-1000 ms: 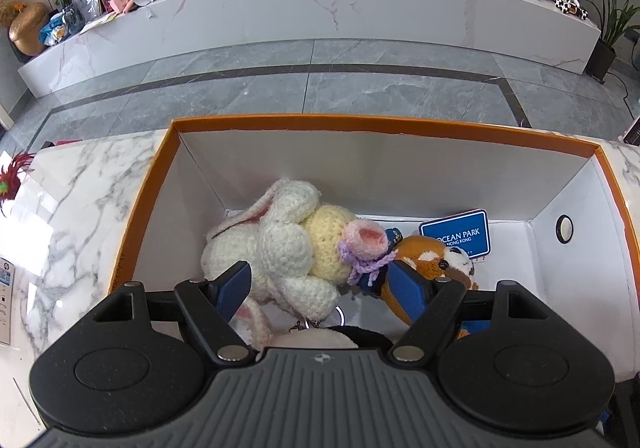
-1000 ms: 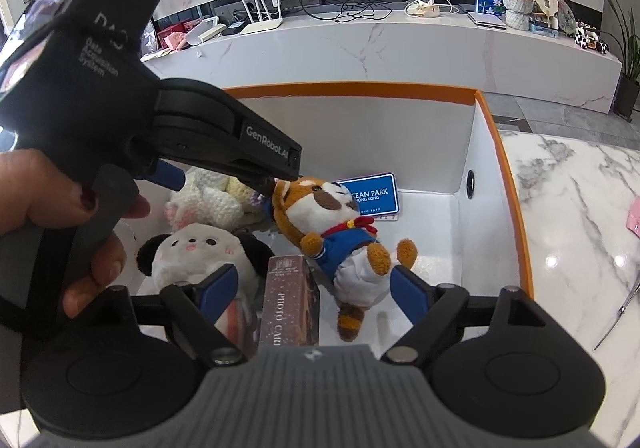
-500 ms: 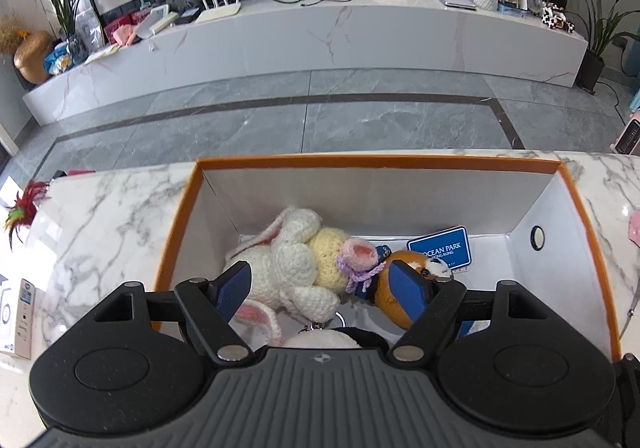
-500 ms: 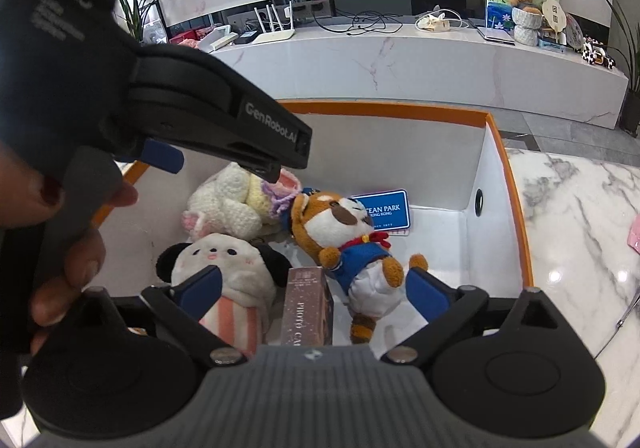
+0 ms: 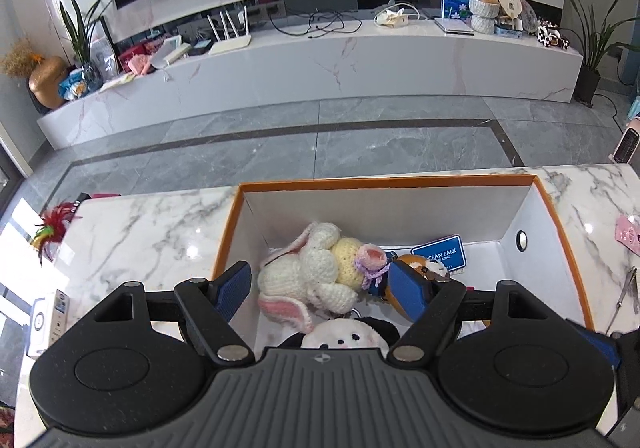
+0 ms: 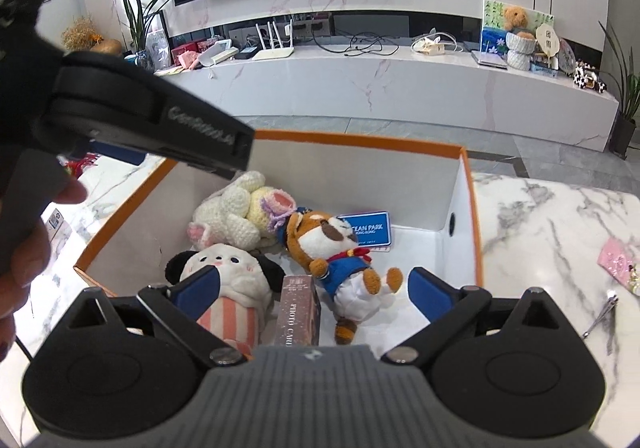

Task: Organize objects
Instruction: 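Withdraw both tools from the box toward the remaining items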

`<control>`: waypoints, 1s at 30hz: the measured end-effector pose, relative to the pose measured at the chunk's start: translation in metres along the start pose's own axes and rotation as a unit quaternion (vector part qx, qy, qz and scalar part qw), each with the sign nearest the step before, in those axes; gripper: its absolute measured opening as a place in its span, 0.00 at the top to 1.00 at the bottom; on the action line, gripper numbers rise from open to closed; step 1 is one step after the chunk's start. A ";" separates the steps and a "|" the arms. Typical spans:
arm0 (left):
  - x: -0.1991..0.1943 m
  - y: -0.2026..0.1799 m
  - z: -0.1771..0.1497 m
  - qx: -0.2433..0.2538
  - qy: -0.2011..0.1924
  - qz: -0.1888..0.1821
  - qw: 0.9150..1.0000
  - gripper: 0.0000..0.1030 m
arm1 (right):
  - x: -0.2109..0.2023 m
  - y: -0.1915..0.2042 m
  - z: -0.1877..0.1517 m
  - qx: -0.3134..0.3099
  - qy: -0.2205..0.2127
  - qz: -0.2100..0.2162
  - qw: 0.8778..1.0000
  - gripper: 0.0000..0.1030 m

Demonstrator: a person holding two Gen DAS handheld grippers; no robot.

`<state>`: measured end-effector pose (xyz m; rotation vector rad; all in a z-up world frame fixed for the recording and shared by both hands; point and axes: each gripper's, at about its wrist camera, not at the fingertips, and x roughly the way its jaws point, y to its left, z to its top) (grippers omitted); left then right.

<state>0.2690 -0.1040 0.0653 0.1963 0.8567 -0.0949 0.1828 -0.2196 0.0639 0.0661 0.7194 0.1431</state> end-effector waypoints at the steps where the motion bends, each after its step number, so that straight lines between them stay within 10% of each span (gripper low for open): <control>1: -0.004 -0.001 -0.001 0.002 -0.003 0.001 1.000 0.13 | -0.003 0.000 0.000 -0.001 -0.001 -0.002 1.000 0.03; 30: -0.080 0.040 -0.110 -0.032 -0.014 0.041 0.999 0.13 | -0.074 0.018 -0.040 -0.095 0.007 -0.025 0.995 0.01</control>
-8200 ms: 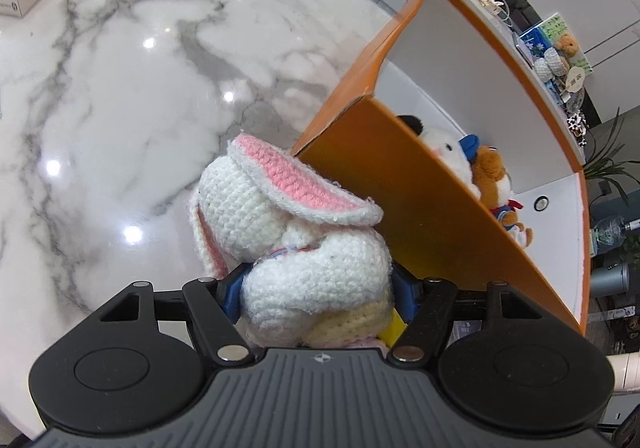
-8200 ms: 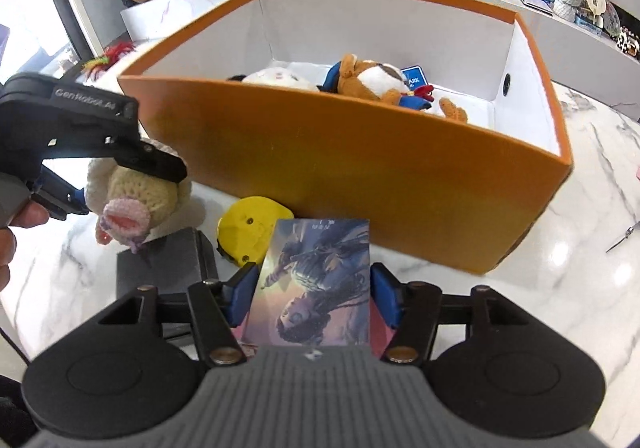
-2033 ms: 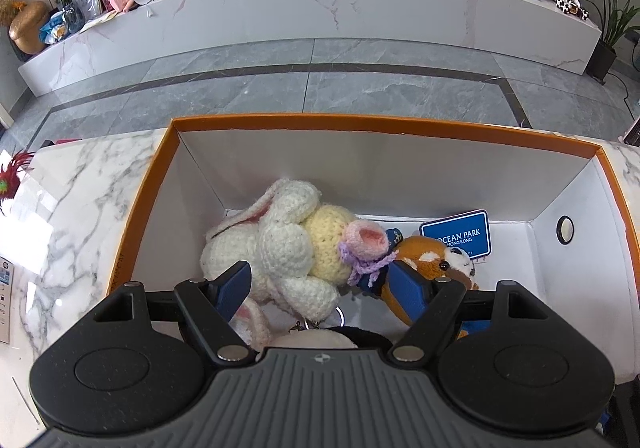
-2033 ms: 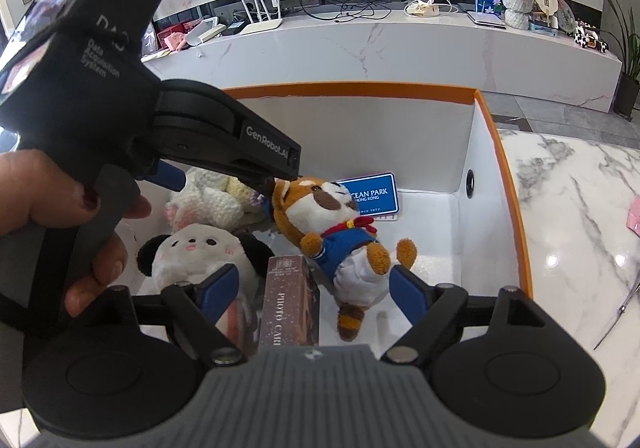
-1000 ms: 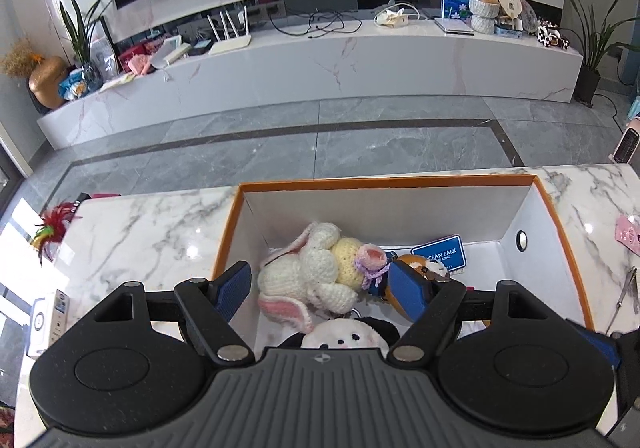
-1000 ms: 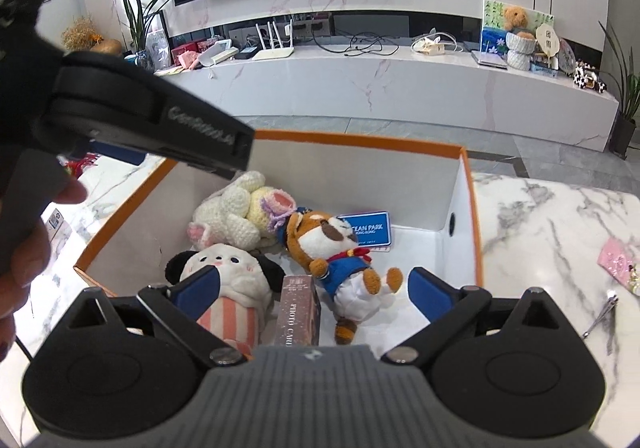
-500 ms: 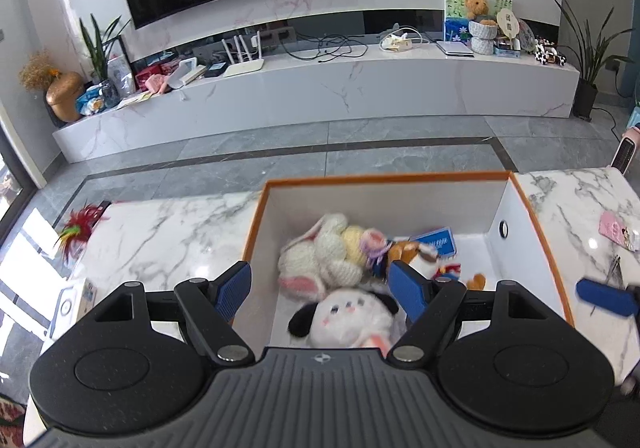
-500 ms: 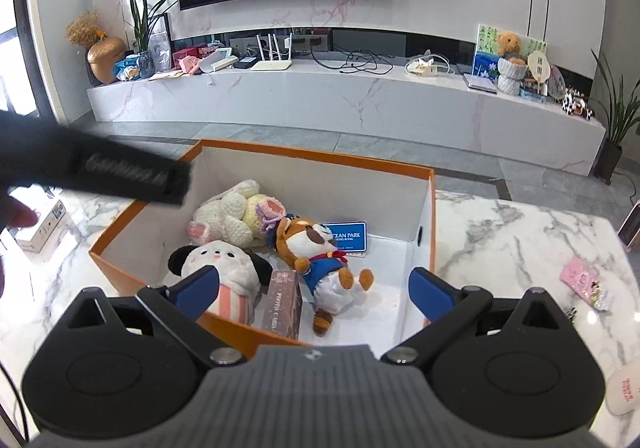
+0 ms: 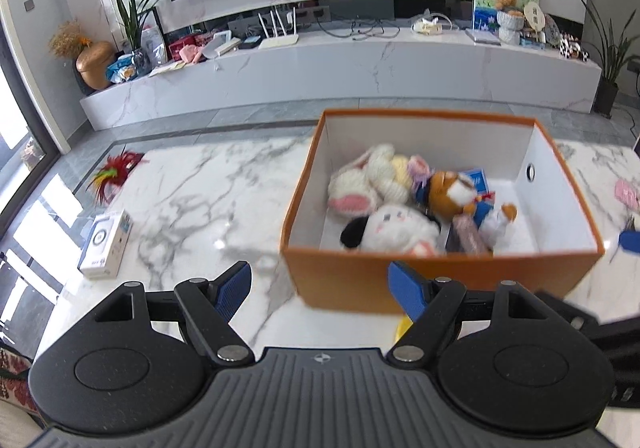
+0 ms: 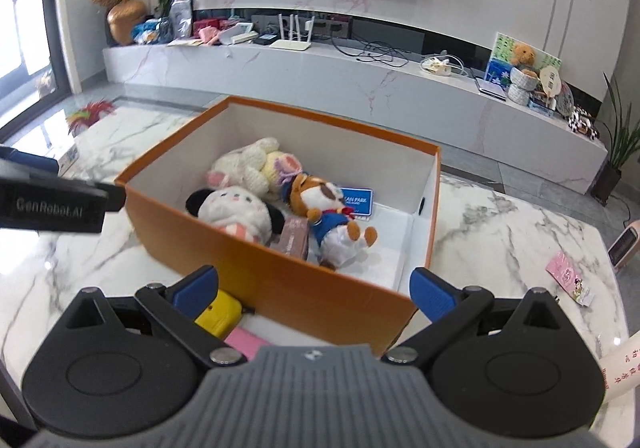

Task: Organize objects
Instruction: 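Withdraw both tools from the box toward the remaining items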

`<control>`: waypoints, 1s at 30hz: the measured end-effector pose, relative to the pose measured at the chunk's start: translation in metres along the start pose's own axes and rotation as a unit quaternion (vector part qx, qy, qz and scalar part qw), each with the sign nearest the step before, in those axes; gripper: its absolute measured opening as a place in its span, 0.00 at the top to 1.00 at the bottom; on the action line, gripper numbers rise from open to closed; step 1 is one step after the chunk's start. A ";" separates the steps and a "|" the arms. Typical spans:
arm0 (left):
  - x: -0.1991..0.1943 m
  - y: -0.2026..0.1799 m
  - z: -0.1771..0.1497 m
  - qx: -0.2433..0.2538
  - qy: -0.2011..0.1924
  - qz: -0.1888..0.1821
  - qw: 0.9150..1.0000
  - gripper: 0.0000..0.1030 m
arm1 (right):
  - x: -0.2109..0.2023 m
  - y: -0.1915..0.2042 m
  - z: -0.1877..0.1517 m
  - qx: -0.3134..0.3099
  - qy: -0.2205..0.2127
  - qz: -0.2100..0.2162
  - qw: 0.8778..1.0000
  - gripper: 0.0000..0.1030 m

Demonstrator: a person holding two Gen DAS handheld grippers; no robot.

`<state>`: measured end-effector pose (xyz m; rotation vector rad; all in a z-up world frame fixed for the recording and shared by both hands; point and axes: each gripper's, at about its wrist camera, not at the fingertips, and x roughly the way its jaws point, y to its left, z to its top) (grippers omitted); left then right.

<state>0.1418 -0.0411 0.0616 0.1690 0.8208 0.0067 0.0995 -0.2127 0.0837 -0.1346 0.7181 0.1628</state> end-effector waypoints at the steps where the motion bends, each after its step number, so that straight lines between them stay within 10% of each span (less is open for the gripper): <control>1: 0.000 0.001 -0.006 0.004 0.004 0.001 1.000 0.13 | -0.002 0.001 -0.001 -0.003 0.001 -0.001 1.000 0.01; 30: -0.014 0.036 -0.157 0.007 0.088 -0.036 0.995 0.13 | -0.024 0.029 -0.098 0.010 0.059 0.055 0.997 0.01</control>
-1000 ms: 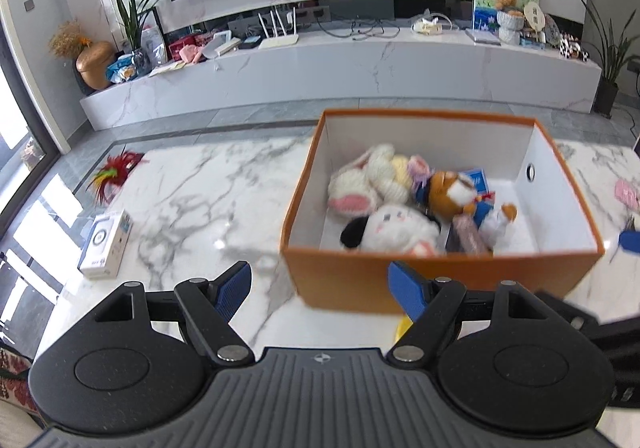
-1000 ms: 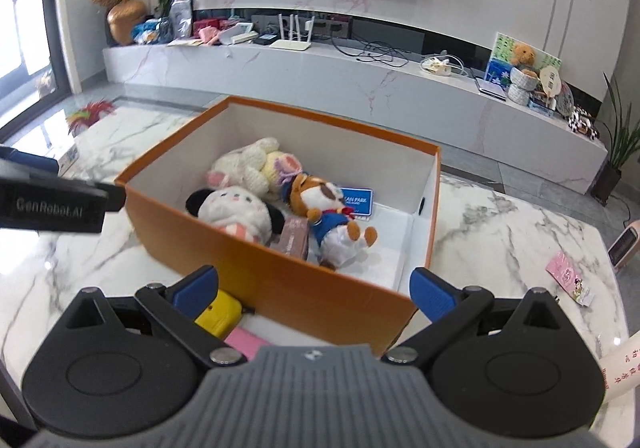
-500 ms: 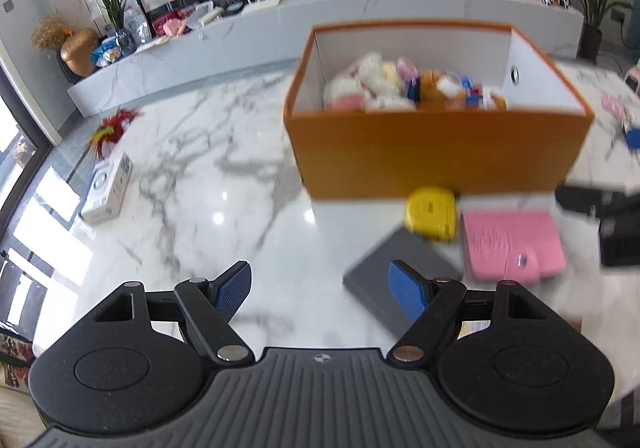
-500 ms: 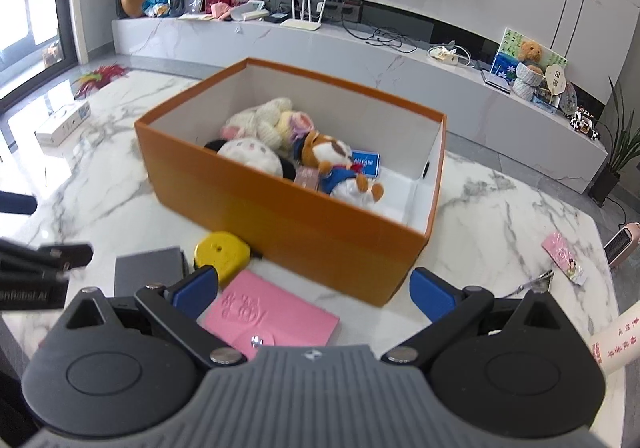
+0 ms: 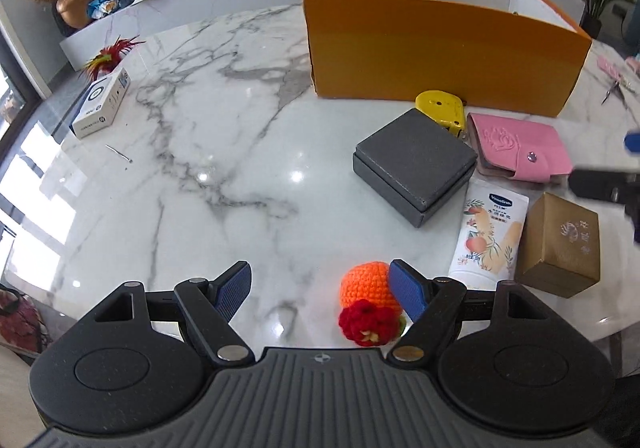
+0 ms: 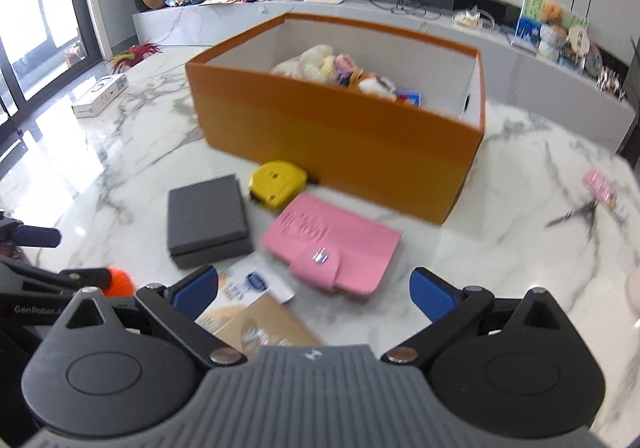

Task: Organize objects
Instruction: 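Withdraw both tools from the box toward the remaining items, then grasp the orange crocheted ball with the left tool while the right tool grasps the brown paper box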

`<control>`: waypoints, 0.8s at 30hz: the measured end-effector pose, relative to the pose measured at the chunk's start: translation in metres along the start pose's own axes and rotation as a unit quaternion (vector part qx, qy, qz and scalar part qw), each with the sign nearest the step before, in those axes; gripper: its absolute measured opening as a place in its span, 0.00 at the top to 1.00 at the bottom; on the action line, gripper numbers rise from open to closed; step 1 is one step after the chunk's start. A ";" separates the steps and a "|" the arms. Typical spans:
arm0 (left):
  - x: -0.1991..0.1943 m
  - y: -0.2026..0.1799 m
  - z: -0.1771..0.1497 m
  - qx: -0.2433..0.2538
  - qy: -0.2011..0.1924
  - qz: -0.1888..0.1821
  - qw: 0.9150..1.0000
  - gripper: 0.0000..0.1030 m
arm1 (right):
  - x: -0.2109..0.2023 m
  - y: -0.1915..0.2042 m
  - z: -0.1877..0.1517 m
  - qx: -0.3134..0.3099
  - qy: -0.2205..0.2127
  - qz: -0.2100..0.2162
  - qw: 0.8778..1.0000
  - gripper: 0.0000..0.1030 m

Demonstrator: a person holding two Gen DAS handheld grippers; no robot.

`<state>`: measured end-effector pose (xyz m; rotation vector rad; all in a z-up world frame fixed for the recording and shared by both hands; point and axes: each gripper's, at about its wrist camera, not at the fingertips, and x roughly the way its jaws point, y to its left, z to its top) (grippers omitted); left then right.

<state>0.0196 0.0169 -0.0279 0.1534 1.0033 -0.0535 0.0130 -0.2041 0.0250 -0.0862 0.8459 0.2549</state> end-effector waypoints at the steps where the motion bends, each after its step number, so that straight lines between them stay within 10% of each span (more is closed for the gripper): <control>1: 0.000 0.001 -0.002 -0.002 -0.004 -0.005 1.000 0.13 | 0.000 0.001 -0.003 0.003 0.002 0.003 1.000 0.01; 24: 0.037 0.004 -0.016 -0.015 0.020 -0.047 0.999 0.13 | 0.039 0.005 -0.034 -0.070 0.048 0.072 0.994 0.01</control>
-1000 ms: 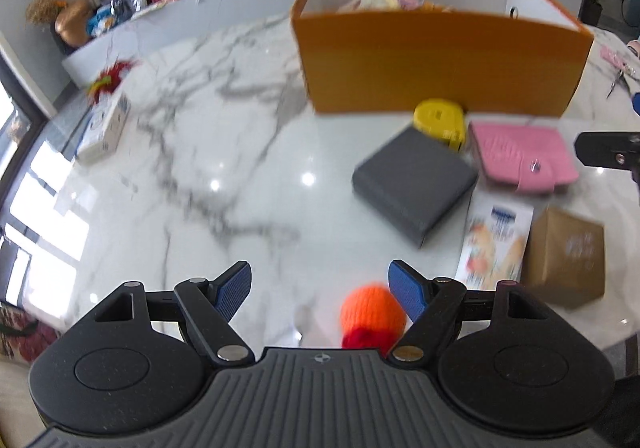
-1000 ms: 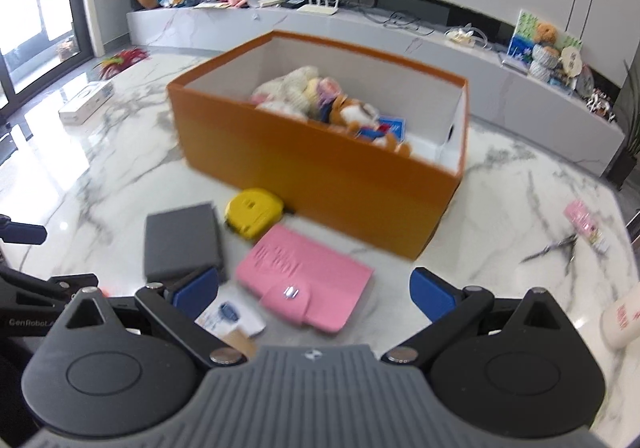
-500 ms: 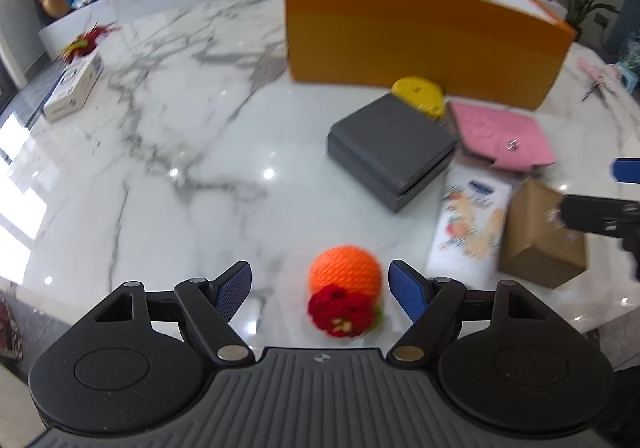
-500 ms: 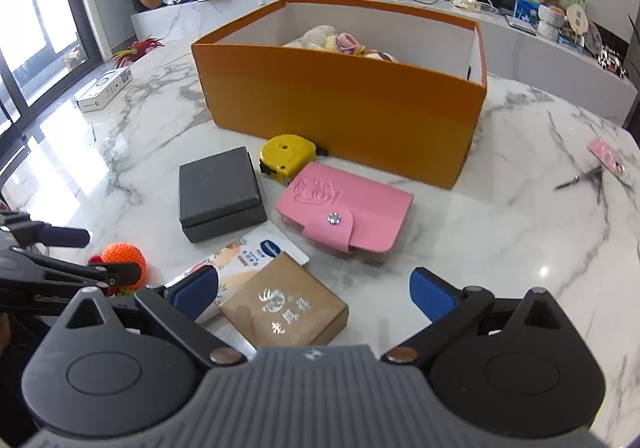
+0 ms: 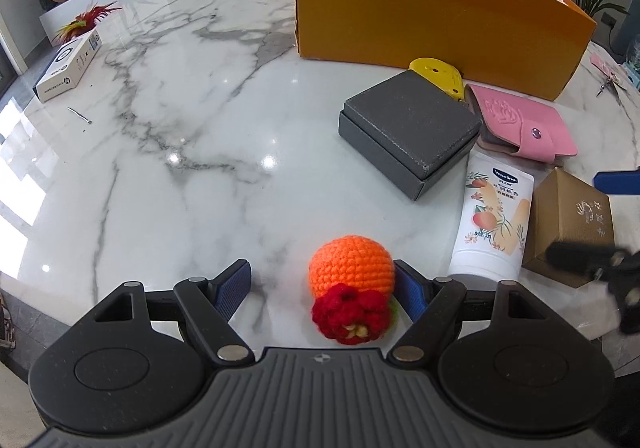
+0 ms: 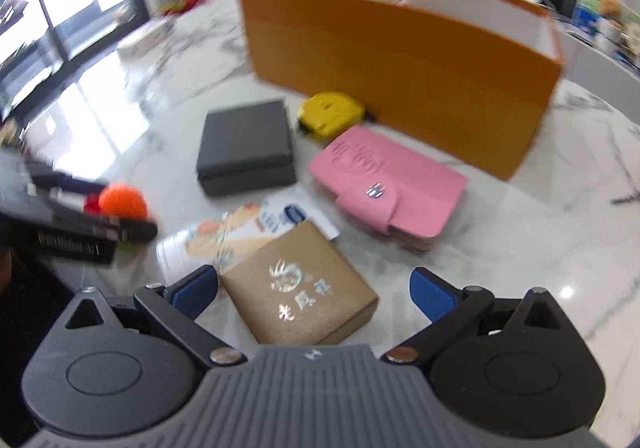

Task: Organize objects
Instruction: 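Grasp the orange crocheted ball with the left tool while the right tool grasps the brown paper box, then lift the crocheted ball and brown paper box and carry both toward the orange box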

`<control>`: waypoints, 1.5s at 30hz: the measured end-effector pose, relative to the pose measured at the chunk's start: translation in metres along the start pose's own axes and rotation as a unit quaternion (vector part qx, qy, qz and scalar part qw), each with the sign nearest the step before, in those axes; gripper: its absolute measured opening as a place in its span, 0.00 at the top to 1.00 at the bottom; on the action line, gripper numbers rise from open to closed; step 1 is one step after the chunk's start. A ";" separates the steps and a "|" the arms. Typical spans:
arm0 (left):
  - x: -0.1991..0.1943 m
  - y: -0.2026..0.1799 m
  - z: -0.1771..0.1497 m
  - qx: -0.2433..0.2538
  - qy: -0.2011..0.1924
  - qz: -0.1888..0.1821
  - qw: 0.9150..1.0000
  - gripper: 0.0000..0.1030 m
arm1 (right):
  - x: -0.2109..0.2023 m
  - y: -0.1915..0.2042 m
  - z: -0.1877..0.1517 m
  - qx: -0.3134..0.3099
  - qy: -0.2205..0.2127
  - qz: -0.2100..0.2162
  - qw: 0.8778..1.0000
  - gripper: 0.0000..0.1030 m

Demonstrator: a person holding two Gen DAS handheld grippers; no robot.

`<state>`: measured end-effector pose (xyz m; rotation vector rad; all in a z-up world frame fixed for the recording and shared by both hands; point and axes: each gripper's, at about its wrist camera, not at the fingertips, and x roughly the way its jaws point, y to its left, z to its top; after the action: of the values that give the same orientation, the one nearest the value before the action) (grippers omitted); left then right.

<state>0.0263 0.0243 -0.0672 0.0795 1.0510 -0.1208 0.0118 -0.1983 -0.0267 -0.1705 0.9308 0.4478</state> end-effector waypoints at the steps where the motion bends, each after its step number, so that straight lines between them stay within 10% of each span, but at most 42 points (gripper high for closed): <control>1: 0.000 0.000 0.000 0.001 0.000 0.001 1.000 0.13 | 0.003 0.002 -0.002 -0.017 0.009 0.002 1.000 0.01; 7: 0.001 0.000 0.000 0.001 -0.001 0.002 1.000 0.12 | 0.010 0.007 -0.005 -0.082 -0.004 -0.022 0.996 0.04; 13: 0.001 0.000 0.000 -0.002 -0.003 0.003 1.000 0.09 | 0.014 -0.005 0.001 -0.011 -0.007 0.018 1.000 0.29; 30: -0.001 -0.002 -0.005 -0.017 -0.014 0.012 1.000 0.07 | 0.004 -0.014 -0.009 0.078 0.004 -0.018 0.997 0.32; 45: -0.006 -0.005 -0.004 -0.005 -0.030 0.007 1.000 0.54 | 0.004 -0.013 -0.009 0.077 0.003 -0.024 0.997 0.33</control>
<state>0.0191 0.0200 -0.0637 0.0735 0.9911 -0.1048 0.0127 -0.2118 -0.0359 -0.0553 0.9617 0.3294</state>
